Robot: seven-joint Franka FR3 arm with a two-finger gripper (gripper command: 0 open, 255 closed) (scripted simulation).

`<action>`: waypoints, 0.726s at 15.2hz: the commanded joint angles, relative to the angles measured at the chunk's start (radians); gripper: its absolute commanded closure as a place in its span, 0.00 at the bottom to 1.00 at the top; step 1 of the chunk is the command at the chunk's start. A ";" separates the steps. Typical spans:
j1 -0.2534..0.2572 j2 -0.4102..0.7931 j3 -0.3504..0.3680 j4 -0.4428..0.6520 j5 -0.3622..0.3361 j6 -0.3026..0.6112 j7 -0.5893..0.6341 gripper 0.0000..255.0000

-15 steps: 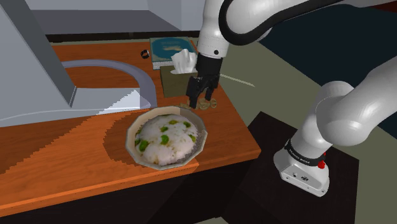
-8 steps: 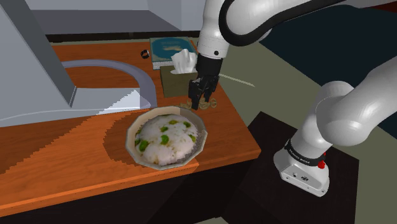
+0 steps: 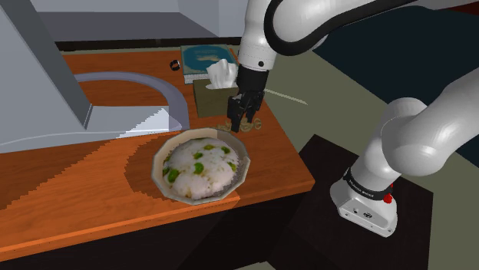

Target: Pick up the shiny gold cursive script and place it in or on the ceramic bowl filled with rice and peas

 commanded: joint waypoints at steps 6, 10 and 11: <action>-0.004 -0.023 -0.007 0.049 -0.014 -0.070 0.018 1.00; -0.007 -0.037 -0.013 0.091 -0.023 -0.125 0.032 1.00; -0.008 -0.040 -0.015 0.102 -0.026 -0.139 0.036 1.00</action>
